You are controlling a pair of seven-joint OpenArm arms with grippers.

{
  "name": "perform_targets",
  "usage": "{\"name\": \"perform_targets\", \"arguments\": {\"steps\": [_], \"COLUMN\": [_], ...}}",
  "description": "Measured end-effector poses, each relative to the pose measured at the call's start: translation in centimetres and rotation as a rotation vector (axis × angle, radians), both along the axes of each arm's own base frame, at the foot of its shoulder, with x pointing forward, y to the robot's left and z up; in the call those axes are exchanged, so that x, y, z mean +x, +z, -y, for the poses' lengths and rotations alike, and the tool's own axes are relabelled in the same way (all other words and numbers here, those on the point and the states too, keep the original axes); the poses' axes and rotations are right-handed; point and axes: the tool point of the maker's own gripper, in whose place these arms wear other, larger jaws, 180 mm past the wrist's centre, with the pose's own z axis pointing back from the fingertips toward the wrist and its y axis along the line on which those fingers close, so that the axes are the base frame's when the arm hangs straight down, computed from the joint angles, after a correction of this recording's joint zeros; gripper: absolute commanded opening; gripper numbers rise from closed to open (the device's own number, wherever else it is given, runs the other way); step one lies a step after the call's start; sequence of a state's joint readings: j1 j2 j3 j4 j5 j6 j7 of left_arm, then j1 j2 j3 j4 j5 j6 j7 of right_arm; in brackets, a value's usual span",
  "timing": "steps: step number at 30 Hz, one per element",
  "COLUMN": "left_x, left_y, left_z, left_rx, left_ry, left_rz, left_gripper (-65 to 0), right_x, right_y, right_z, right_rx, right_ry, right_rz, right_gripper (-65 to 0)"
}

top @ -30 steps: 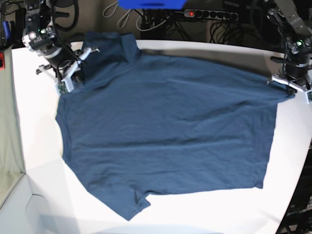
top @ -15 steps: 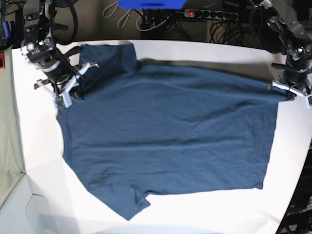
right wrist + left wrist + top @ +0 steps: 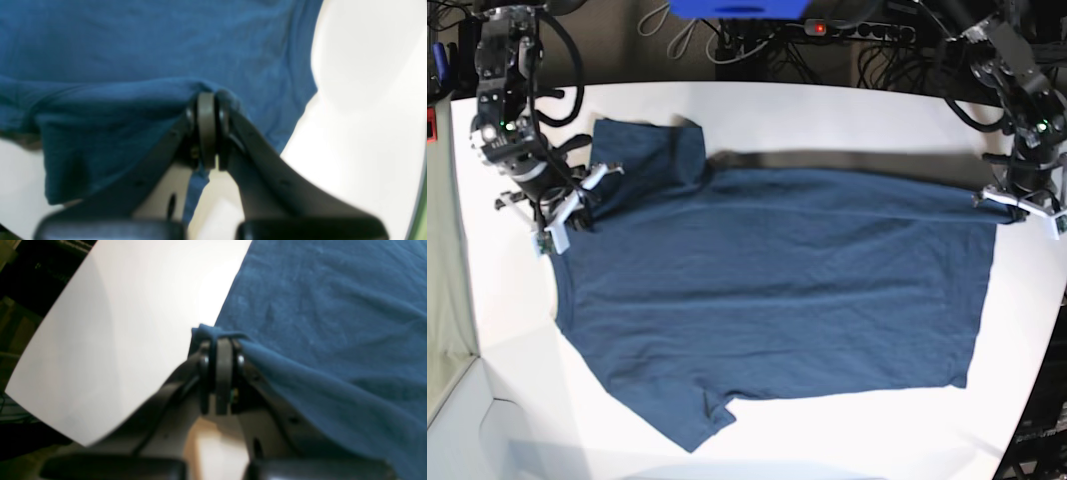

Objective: Layout the t-shirt on the table in an organized manner, then fold the t-shirt properly
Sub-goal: 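Lift the shoulder edge with both grippers and fold it toward the hem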

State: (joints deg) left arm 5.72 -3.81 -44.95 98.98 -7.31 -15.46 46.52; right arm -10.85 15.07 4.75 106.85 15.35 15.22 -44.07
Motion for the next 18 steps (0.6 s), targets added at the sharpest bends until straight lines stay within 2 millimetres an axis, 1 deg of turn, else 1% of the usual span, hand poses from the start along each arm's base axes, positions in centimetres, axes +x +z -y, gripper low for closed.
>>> {"name": "perform_targets", "arguments": {"steps": [3, 5, 8, 10, 12, 14, 16, 18], "left_x": [0.4, 0.7, 0.6, 0.6, 1.0, 1.7, 2.4, 2.4], "left_y": [0.1, -0.2, -0.9, -1.1, -0.9, -0.3, 0.3, 0.2], "left_z": [-0.5, -0.7, -0.9, -1.0, -1.0, -1.0, -1.0, -1.0], "left_rx": [0.002, -0.006, -0.020, -0.019, -0.024, -0.024, -0.020, -0.022], "left_ry": [0.000, 0.003, 0.004, 0.007, 0.007, 0.008, 0.005, 0.006], "left_rz": [0.000, 0.001, -0.019, -0.024, -0.016, 0.001, 0.029, 0.024], "left_gripper": [-65.0, -65.0, -65.0, -65.0, -65.0, -65.0, -65.0, -65.0], "right_x": [0.9, 1.7, 2.4, 2.7, 3.1, 3.5, 4.2, 4.9], "right_y": [0.8, 1.0, 0.5, 0.0, -0.4, -0.4, 0.2, 0.9], "right_z": [0.0, 0.1, 0.5, 0.7, 0.8, 0.8, 0.8, 0.8], "right_rx": [0.000, 0.003, 0.008, 0.009, 0.010, 0.015, 0.016, 0.016], "right_ry": [0.000, -0.005, -0.016, -0.023, -0.027, -0.029, -0.029, -0.029], "right_rz": [0.024, 0.036, 0.025, 0.010, 0.000, 0.002, 0.021, 0.041], "right_gripper": [-65.0, -65.0, -65.0, -65.0, -65.0, -65.0, -65.0, -65.0]}}
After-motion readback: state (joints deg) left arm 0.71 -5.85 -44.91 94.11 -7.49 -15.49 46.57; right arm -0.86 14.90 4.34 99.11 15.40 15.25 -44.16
